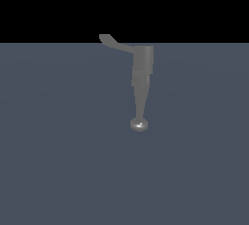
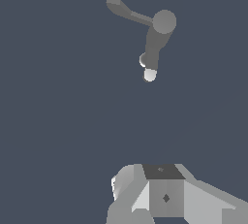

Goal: Turn on the faucet by rotating a designated handle.

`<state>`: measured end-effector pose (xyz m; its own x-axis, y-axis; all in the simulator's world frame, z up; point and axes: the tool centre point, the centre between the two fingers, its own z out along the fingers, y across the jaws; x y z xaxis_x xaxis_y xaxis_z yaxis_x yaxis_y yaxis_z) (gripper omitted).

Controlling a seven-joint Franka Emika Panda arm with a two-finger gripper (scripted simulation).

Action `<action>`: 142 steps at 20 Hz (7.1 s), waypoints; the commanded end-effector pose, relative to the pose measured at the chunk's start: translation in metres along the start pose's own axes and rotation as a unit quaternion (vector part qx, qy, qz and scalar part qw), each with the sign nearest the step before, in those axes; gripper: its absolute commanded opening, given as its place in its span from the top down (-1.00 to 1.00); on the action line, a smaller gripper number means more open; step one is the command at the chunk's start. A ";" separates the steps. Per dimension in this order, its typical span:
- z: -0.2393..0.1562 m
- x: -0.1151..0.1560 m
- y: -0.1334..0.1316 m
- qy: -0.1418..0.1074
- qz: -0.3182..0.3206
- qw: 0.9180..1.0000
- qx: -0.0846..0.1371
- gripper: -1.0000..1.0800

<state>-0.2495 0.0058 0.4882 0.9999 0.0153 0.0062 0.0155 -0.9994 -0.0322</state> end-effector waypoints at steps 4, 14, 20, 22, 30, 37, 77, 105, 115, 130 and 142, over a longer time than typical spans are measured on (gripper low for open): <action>-0.001 0.001 0.001 0.002 -0.003 1.000 0.000 1.00; -0.004 0.004 0.004 0.012 -0.018 1.000 -0.001 1.00; -0.003 0.011 0.004 0.012 0.001 1.000 0.001 1.00; -0.002 0.015 0.003 0.012 0.012 1.000 0.003 1.00; 0.004 0.037 0.002 0.009 0.078 0.997 0.010 1.00; 0.013 0.066 0.000 0.005 0.162 0.987 0.016 1.00; 0.120 0.224 -0.015 -0.009 0.621 0.784 0.006 1.00; 0.192 0.282 -0.023 0.011 0.782 0.623 -0.012 1.00; 0.192 0.264 -0.026 0.011 0.782 0.623 -0.013 1.00; 0.192 0.219 -0.035 0.011 0.782 0.623 -0.012 1.00; 0.190 0.193 -0.030 0.013 0.783 0.622 -0.009 1.00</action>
<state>-0.0505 0.0497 0.3013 -0.2067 -0.9784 -0.0035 -0.9783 0.2067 -0.0101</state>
